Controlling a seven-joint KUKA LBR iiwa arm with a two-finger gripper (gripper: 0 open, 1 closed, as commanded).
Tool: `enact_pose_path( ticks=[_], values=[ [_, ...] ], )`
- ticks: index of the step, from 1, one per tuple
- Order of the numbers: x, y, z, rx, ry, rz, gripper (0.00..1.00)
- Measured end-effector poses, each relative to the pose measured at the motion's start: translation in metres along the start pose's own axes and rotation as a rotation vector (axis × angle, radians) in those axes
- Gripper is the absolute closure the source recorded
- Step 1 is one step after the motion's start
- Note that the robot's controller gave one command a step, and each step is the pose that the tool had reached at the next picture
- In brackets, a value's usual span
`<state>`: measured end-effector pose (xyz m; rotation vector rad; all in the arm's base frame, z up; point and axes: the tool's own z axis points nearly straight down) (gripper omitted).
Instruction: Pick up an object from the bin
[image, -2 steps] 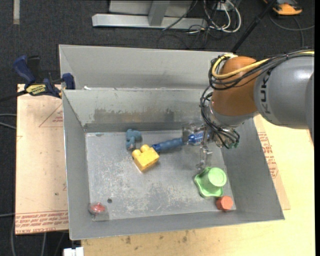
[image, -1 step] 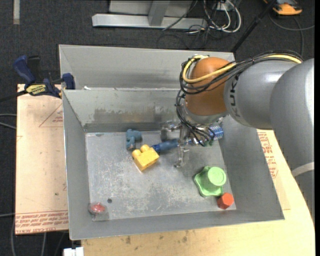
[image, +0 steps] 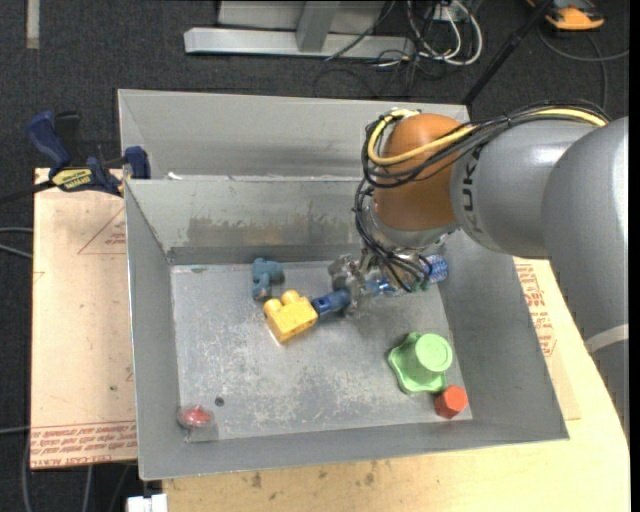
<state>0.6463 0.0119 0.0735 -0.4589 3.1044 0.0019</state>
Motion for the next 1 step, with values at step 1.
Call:
enact_pose_path(
  ticks=[1],
  values=[
    [-0.0006, 0.0071, -0.1477, 0.003, -0.007, -0.034, 1.0]
  ],
)
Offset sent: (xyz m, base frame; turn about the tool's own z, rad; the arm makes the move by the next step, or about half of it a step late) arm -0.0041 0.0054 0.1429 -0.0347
